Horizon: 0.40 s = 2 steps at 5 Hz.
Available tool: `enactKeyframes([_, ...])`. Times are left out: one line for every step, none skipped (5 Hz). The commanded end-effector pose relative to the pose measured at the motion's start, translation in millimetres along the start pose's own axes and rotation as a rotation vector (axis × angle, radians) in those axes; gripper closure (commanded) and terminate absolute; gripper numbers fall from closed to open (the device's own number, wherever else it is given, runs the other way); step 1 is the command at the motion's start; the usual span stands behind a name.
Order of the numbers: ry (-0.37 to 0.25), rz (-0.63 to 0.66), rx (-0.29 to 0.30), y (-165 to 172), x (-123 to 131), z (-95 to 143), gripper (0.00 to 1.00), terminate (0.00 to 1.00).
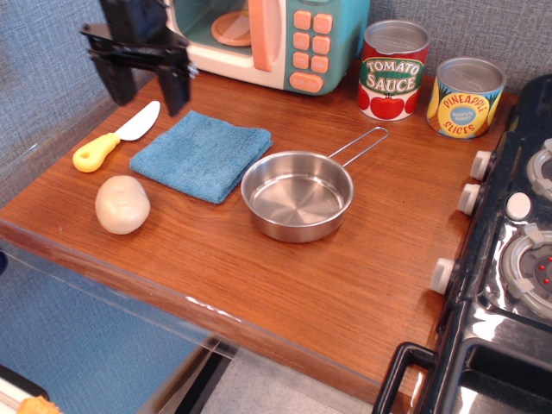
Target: Move the knife to the left of the towel.
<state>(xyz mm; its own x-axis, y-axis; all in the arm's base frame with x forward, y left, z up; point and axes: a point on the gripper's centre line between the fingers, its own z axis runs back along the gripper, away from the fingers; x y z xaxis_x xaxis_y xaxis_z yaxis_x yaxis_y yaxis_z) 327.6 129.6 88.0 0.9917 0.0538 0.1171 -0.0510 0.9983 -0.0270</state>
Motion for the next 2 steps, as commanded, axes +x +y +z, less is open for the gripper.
enactKeyframes([-0.023, -0.060, 0.036, -10.6, -2.4, 13.7, 0.00, 0.00])
enactKeyframes([-0.023, -0.060, 0.036, -10.6, -2.4, 13.7, 0.00, 1.00])
